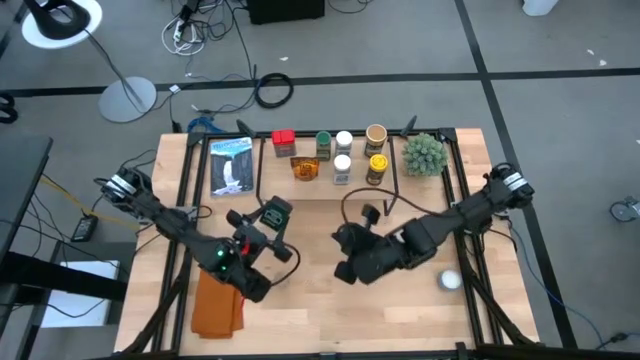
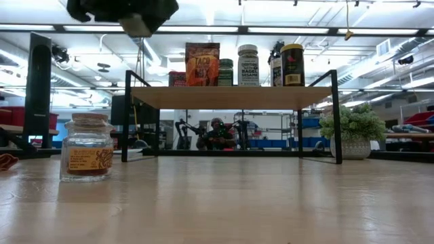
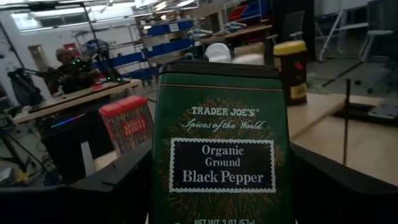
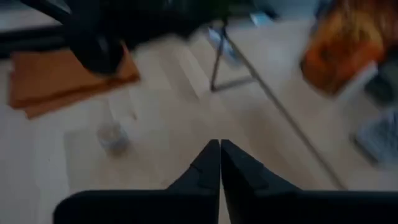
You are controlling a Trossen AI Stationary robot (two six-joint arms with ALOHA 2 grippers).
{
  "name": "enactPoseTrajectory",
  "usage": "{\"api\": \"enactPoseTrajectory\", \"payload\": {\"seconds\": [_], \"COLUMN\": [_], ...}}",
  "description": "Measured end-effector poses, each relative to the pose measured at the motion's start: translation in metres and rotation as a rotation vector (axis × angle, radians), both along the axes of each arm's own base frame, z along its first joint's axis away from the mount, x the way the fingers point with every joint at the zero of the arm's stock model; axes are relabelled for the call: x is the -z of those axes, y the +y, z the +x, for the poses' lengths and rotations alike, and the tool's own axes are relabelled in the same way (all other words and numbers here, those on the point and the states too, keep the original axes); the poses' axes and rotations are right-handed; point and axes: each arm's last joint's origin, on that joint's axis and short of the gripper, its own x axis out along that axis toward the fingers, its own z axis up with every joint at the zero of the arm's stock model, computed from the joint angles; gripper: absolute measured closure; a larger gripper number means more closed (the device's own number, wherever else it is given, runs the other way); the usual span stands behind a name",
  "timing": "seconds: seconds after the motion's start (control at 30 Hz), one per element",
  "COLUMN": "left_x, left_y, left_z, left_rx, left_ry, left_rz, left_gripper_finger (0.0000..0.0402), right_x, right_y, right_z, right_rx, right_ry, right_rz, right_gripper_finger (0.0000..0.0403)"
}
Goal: Shelf spices
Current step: Put the black seasoning can on the shelf
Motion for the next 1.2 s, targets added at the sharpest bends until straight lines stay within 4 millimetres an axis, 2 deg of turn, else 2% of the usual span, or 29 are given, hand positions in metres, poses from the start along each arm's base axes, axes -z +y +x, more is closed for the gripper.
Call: {"api": "enactPoseTrajectory", "payload": {"seconds": [0.1, 0.2, 0.43, 0.53, 0.63, 0.8, 1.2], "left_x": [0.01, 0.019, 0.034, 0.033, 0.031, 0.027, 0.004], "left_y": [-0.005, -0.011, -0.016, -0.02, -0.022, -0.025, -0.021], "left_z": [-0.009, -0.018, -0.029, -0.03, -0.028, -0.024, 0.001], "left_rx": [0.034, 0.071, 0.114, 0.126, 0.127, 0.122, 0.129], "left_ry": [0.001, 0.011, -0.051, -0.066, -0.06, -0.06, -0.045], "left_rz": [0.0, 0.005, -0.044, -0.057, -0.052, -0.049, -0.079], "left_gripper_finger": [0.0105, 0.0105, 0.0105, 0.0105, 0.0105, 0.0105, 0.0105], "right_x": [-0.01, -0.011, 0.016, 0.018, 0.019, 0.018, 0.018], "right_y": [-0.012, -0.025, -0.051, -0.065, -0.079, -0.098, -0.103], "right_z": [0.005, 0.012, 0.038, 0.044, 0.047, 0.052, 0.053], "right_rx": [-0.034, -0.048, -0.216, -0.2, -0.162, -0.205, -0.253], "right_ry": [-0.029, -0.023, -0.159, -0.239, -0.247, -0.258, -0.26], "right_rz": [0.001, 0.008, 0.127, 0.13, 0.13, 0.219, 0.261], "right_gripper_finger": [0.0392, 0.04, 0.0401, 0.0401, 0.0402, 0.0402, 0.0403]}}
